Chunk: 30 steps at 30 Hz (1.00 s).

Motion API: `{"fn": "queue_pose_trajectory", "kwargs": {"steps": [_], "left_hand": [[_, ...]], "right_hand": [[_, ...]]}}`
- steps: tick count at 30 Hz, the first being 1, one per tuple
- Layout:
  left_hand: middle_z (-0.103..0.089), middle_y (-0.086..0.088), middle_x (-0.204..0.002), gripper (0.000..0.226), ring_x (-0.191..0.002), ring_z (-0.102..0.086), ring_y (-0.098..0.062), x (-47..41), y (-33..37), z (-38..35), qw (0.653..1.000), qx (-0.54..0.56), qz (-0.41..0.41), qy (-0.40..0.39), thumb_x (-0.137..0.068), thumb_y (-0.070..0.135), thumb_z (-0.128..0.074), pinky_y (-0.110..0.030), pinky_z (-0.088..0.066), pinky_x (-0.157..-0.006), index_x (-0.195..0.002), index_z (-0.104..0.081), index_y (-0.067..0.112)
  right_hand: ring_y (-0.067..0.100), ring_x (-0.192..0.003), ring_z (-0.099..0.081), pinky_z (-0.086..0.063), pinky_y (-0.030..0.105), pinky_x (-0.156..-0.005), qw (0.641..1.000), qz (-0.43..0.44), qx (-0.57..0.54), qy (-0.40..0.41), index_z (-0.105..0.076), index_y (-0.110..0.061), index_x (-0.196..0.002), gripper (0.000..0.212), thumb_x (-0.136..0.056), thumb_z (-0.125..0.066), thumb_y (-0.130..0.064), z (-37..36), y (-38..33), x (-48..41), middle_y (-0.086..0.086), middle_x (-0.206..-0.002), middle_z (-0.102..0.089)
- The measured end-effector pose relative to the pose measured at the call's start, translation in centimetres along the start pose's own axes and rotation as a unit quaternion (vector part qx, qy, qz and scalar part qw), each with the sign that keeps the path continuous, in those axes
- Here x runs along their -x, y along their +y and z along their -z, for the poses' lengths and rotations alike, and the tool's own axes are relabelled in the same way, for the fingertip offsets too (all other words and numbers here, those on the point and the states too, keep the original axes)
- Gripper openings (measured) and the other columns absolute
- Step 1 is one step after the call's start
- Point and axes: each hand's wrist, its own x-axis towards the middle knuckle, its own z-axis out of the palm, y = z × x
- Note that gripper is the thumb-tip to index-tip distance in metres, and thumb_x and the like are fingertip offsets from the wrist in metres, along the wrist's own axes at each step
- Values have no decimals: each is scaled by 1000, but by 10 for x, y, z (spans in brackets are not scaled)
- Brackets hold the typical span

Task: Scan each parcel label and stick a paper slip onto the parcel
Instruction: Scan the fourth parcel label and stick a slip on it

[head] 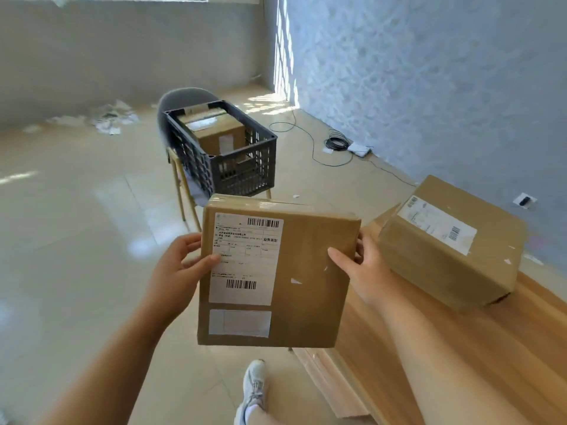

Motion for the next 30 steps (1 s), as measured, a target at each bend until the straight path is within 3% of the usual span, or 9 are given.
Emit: {"fn": "queue_pose_trajectory", "kwargs": {"steps": [5, 11, 14, 17, 19, 22, 24, 27, 30], "left_hand": [[-63, 14, -106, 25, -89, -64, -3, -82, 10, 30, 999, -21, -8, 38, -83, 22, -66, -14, -52, -55, -102, -54, 35], [-61, 21, -102, 28, -83, -64, 3, -186, 24, 52, 995, -67, -5, 68, -83, 22, -67, -13, -50, -53, -97, -50, 40], [-60, 18, -110, 33, -98, -63, -10, -238, 27, 62, 994, -79, -5, 82, -82, 21, -68, -28, -55, -71, -99, -50, 42], [-59, 10, -119, 42, -107, -59, -15, -287, 28, 69, 991, -97, -4, 95, -81, 18, -69, -43, -52, -86, -113, -48, 38], [-58, 9, -118, 49, -106, -58, -14, -320, 30, 72, 988, -118, -12, 102, -81, 19, -69, -43, -51, -86, -119, -45, 38], [-57, 7, -120, 56, -105, -58, -16, -375, 34, 79, 987, -122, -22, 102, -82, 23, -68, -38, -52, -79, -127, -39, 38], [-55, 6, -123, 56, -105, -58, -17, -411, 36, 84, 987, -123, -30, 102, -84, 27, -66, -36, -52, -76, -130, -37, 40], [-53, 7, -125, 50, -105, -55, -18, -465, 42, 89, 986, -133, -44, 95, -85, 37, -61, -30, -51, -70, -128, -36, 42], [-55, 5, -121, 48, -104, -58, -17, -515, 48, 93, 994, -75, -43, 68, -77, 54, -57, -33, -53, -74, -120, -39, 42]], "right_hand": [[2, -98, -58, -48, 16, -71, 999, 27, 9, -16, -42, -39, -125, 45, -86, -64, -45, -47, -23, -99, -23, -113, -56], [12, -101, -58, -47, 19, -73, 999, 35, 24, -27, -45, -36, -127, 45, -87, -64, -42, -93, -53, -221, -14, -116, -55], [14, -105, -55, -46, 19, -75, 997, 48, 49, -26, -47, -34, -127, 44, -87, -65, -40, -112, -65, -276, -9, -120, -55], [17, -106, -56, -49, 32, -85, 996, 57, 73, -20, -49, -29, -129, 46, -87, -66, -37, -129, -76, -327, -1, -124, -54], [18, -104, -56, -50, 32, -84, 995, 63, 80, -11, -49, -28, -129, 47, -86, -68, -35, -140, -84, -361, -3, -122, -55], [13, -97, -58, -45, 17, -68, 995, 70, 66, 10, -47, -29, -128, 50, -84, -71, -32, -155, -95, -413, -11, -112, -54], [11, -95, -59, -45, 15, -63, 996, 73, 54, 15, -46, -33, -125, 51, -82, -73, -31, -166, -103, -449, -15, -107, -54], [14, -99, -62, -49, 23, -72, 996, 72, 42, 23, -43, -38, -118, 51, -80, -75, -27, -182, -112, -500, -14, -110, -56], [15, -104, -62, -52, 32, -83, 997, 64, 17, 27, -45, -35, -116, 52, -77, -79, -25, -197, -123, -548, -10, -117, -59]]}}
